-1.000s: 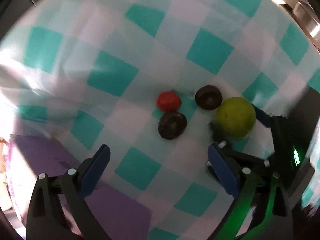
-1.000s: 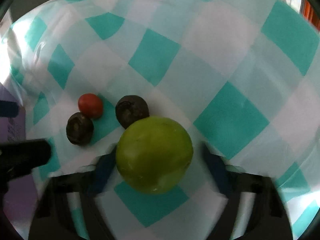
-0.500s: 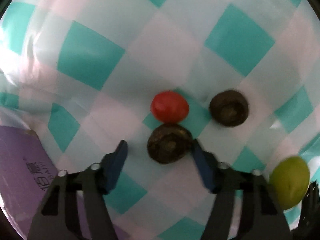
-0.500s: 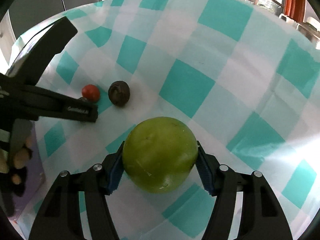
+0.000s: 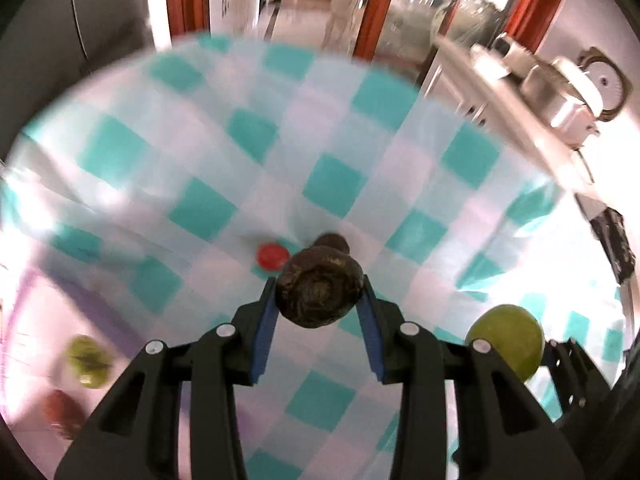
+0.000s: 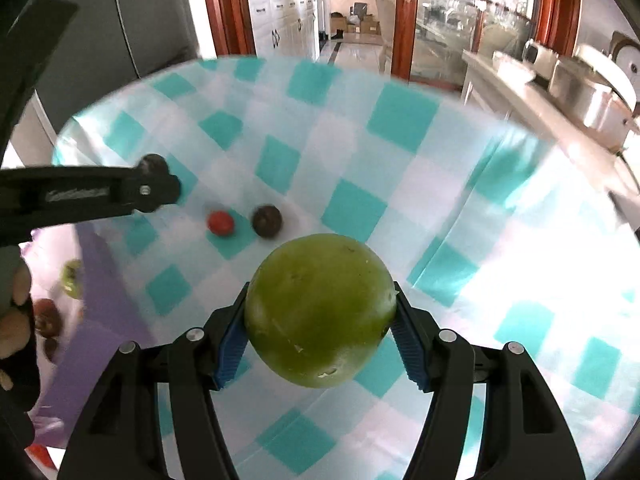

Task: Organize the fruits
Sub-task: 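Grasp a dark mushroom with the left gripper while the right gripper grasps the large green fruit, then carry the mushroom and green fruit into the purple box and release them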

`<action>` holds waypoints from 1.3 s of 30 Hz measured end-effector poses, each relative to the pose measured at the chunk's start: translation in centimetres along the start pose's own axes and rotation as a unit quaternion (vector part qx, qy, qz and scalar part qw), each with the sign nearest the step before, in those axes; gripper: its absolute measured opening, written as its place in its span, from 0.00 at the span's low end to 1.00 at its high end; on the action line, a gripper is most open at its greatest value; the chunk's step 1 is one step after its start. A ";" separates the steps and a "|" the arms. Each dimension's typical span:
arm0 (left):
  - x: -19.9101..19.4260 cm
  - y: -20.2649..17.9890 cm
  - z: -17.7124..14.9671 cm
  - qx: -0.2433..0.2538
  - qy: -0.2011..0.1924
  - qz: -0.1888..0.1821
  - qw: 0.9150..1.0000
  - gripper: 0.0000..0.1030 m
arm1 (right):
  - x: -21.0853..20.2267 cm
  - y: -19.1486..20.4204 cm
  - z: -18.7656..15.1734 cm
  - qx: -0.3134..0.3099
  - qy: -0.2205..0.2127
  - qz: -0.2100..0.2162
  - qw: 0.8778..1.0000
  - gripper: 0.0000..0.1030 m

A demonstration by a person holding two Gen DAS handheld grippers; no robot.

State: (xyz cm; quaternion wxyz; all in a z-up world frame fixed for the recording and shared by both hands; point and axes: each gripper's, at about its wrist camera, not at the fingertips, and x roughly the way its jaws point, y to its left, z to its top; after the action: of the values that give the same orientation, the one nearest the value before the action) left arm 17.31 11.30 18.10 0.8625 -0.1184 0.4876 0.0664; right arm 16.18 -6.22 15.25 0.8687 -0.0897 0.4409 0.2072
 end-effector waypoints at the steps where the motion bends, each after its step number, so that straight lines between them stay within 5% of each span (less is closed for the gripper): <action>1: -1.8 -0.1 0.0 0.003 -0.010 0.000 1.000 0.38 | -1.7 0.5 0.5 -0.002 -0.005 -0.001 1.000 0.61; 9: -18.5 1.8 -4.9 0.068 -0.119 -0.005 0.991 0.38 | -16.1 5.4 1.5 -0.051 -0.053 -0.009 0.997 0.61; 17: -28.7 4.0 -13.7 0.129 -0.181 -0.013 0.975 0.38 | -27.5 9.2 -3.7 -0.067 -0.094 -0.010 0.993 0.61; 32: -33.9 6.5 -25.3 0.213 -0.195 -0.038 0.956 0.38 | -35.9 10.8 -14.5 -0.045 -0.130 -0.043 0.990 0.61; 39: -33.1 10.5 -26.3 0.173 -0.180 -0.038 0.968 0.38 | -35.4 9.4 -17.4 -0.011 -0.113 -0.057 0.992 0.61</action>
State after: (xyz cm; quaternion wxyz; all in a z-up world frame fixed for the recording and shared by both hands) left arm -23.87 14.39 31.95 0.9452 0.0282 0.3237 -0.0315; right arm -19.23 -13.61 33.52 0.9224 -0.0999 0.3316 0.1709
